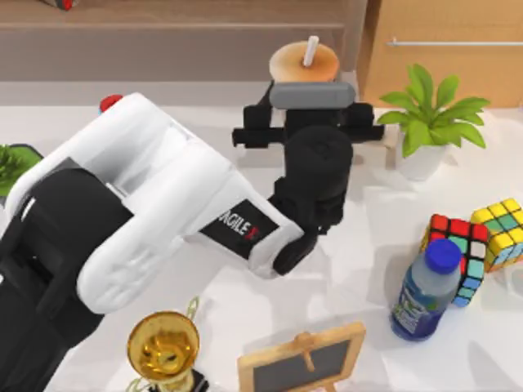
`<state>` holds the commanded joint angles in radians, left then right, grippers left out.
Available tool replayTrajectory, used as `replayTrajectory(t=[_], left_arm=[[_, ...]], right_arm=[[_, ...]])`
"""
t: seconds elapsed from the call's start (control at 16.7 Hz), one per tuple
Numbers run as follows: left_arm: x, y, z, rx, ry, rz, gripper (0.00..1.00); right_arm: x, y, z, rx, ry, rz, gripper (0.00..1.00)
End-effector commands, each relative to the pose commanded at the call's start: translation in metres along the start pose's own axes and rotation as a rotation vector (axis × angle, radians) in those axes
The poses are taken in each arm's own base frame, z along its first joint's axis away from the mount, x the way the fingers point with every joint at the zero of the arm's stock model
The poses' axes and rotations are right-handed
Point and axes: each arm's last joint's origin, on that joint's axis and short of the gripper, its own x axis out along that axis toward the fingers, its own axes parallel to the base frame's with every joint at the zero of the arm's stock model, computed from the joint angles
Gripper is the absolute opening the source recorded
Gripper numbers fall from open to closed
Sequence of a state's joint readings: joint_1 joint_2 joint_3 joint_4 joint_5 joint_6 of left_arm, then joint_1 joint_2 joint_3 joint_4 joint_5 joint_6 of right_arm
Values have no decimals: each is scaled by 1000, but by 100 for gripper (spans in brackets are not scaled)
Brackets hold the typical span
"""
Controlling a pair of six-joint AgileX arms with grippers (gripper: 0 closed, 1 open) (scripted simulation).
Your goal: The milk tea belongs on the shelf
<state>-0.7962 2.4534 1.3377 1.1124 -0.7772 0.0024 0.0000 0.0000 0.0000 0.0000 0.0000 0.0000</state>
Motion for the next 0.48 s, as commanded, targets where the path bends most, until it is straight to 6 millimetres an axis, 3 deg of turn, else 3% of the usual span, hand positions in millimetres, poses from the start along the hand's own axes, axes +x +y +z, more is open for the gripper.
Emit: replayTrajectory(t=[0.24,0.48], left_arm=[[9,26,-6,17,8,116,0],[19,33,25,-73,-86,144,0]], right_arm=[[0,0,0,0,0,0,100],[0,0,0,0,0,0,100]])
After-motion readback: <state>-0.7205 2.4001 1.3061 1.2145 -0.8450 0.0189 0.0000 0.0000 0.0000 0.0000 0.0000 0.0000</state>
